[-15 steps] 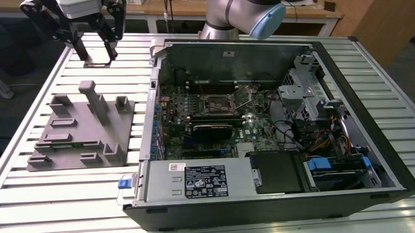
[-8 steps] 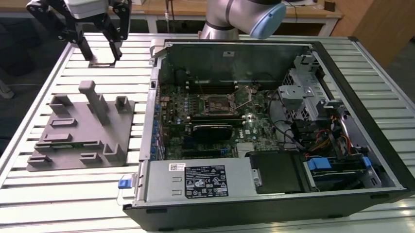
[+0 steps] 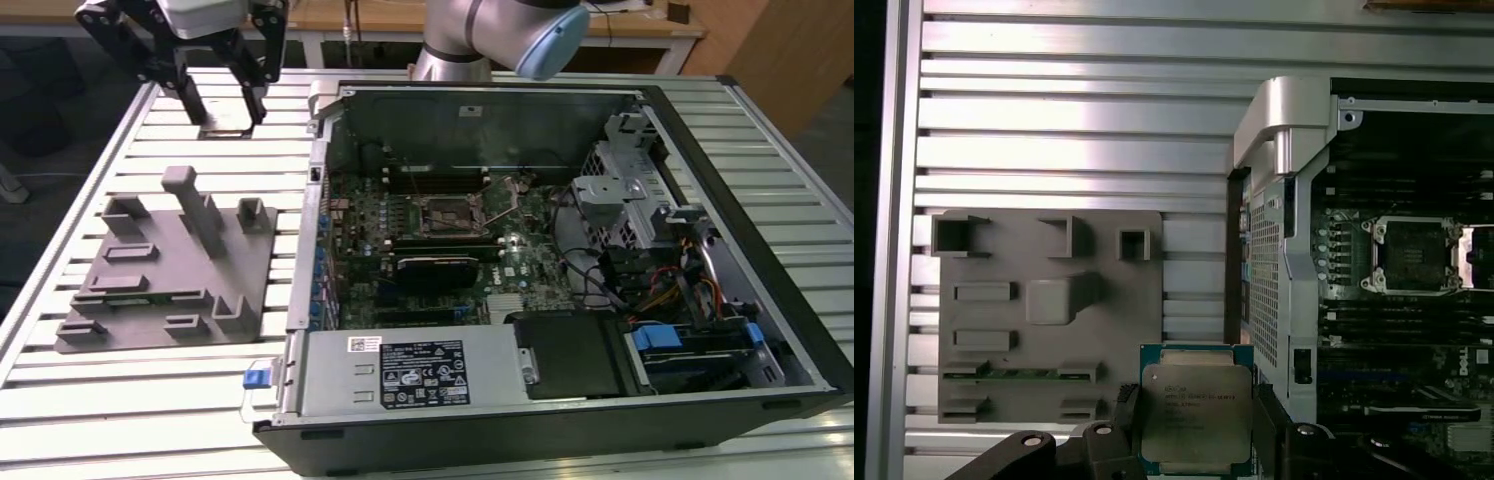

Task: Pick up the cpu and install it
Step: 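Pick up the cpu and move it towards the insertion slot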

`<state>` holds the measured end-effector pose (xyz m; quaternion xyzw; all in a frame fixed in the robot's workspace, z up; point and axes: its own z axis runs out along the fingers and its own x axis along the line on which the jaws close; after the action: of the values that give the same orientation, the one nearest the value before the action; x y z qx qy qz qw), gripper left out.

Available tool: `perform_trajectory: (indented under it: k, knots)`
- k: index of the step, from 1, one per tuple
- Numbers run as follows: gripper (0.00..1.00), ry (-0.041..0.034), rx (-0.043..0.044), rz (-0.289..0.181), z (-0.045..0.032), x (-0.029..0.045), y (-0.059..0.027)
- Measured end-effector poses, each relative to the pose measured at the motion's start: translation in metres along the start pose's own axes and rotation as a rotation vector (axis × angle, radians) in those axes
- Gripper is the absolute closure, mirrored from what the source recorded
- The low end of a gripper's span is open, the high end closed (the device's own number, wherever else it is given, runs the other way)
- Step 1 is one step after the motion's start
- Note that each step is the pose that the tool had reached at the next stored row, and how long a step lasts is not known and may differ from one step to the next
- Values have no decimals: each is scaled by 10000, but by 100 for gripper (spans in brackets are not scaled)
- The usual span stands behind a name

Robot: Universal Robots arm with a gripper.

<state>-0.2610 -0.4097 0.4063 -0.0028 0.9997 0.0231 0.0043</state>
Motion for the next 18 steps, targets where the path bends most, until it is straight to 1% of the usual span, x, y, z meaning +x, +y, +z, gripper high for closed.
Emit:
perform_trajectory:
  k: [8, 18]
  knots:
    - [47, 0, 0, 0, 1, -127, 0]
    - [47, 0, 0, 0, 2, -257, -1]
